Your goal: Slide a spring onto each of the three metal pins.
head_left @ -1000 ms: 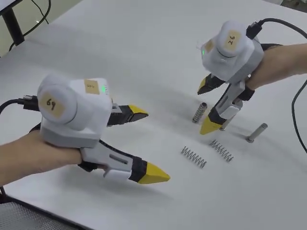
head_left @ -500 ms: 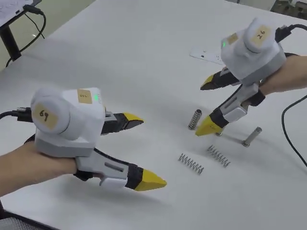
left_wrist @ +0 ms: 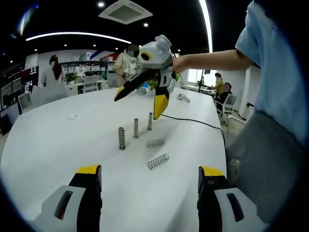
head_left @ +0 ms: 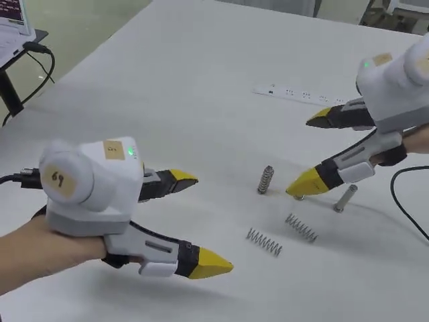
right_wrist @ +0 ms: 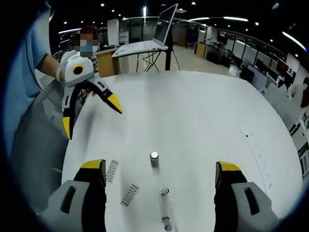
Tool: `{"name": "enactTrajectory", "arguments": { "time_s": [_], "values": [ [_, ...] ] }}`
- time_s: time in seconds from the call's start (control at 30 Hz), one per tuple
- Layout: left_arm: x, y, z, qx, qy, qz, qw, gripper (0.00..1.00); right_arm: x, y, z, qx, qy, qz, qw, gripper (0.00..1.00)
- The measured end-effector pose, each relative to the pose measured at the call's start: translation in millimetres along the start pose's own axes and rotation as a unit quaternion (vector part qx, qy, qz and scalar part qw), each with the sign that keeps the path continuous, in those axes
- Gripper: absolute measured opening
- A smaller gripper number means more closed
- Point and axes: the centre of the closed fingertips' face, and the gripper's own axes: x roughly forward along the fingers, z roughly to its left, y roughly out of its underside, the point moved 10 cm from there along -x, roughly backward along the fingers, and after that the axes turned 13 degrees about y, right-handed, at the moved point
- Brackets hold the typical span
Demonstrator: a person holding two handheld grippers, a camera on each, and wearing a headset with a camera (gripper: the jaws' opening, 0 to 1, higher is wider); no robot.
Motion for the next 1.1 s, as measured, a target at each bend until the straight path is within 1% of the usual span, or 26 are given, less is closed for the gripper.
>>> {"name": "enactTrajectory", "arguments": {
  "time_s": [0.07, 0.1, 0.17, 0.2, 0.23, 0.33, 0.53, 0.57, 0.73, 0.77, 0.9, 1.03, 1.1],
  "values": [
    [0.4, -1.0, 0.4, 0.001, 0.000, 0.001, 1.0000, 0.79, -3.0, 3.9, -0.3, 0.008, 0.008, -0.003, 0.9999, 0.94],
    [0.2, -1.5, 0.8, 0.000, -0.001, 0.001, 1.0000, 0.79, -4.7, 5.9, 0.5, 0.010, 0.007, -0.007, 0.9999, 0.95],
    [-0.3, -3.0, 1.6, 0.001, -0.004, 0.001, 1.0000, 0.79, -7.8, 10.8, 1.1, 0.020, 0.017, -0.008, 0.9996, 0.96],
    [-0.7, -3.6, 1.9, 0.001, -0.004, 0.001, 1.0000, 0.79, -10.2, 13.3, 1.8, 0.022, 0.020, -0.015, 0.9994, 0.97],
    [-1.0, -4.2, 2.2, 0.001, -0.005, 0.001, 1.0000, 0.79, -12.1, 15.6, 1.7, 0.028, 0.024, -0.014, 0.9992, 0.97],
    [-2.0, -6.0, 4.0, 0.002, -0.007, 0.000, 1.0000, 0.79, -20.1, 23.6, 2.3, 0.046, 0.035, -0.025, 0.9980, 0.98],
    [-2.4, -9.0, 6.6, 0.006, -0.007, 0.004, 0.9999, 0.79, -36.4, 42.2, 3.9, 0.068, 0.054, -0.025, 0.9959, 0.98],
    [-2.3, -10.0, 7.0, 0.007, -0.007, 0.003, 0.9999, 0.79, -40.4, 46.3, 4.1, 0.075, 0.060, -0.025, 0.9950, 0.98],
    [-0.9, -13.4, 8.4, 0.009, -0.006, 0.003, 0.9999, 0.79, -54.8, 61.7, 8.3, 0.098, 0.075, -0.029, 0.9920, 0.98],
    [-0.4, -14.1, 8.3, 0.008, -0.005, 0.002, 1.0000, 0.79, -58.2, 66.0, 10.0, 0.106, 0.078, -0.033, 0.9907, 0.98],
    [0.9, -14.4, 9.1, 0.008, -0.005, 0.001, 1.0000, 0.79, -66.4, 80.0, 16.5, 0.126, 0.089, -0.029, 0.9877, 0.98],
    [1.6, -15.3, 10.3, 0.008, -0.004, -0.001, 1.0000, 0.79, -72.6, 89.2, 24.7, 0.140, 0.095, -0.030, 0.9850, 0.98],
    [2.0, -15.9, 10.4, 0.007, -0.003, -0.001, 1.0000, 0.78, -75.8, 94.7, 28.7, 0.154, 0.099, -0.028, 0.9827, 0.98]
  ]
}}
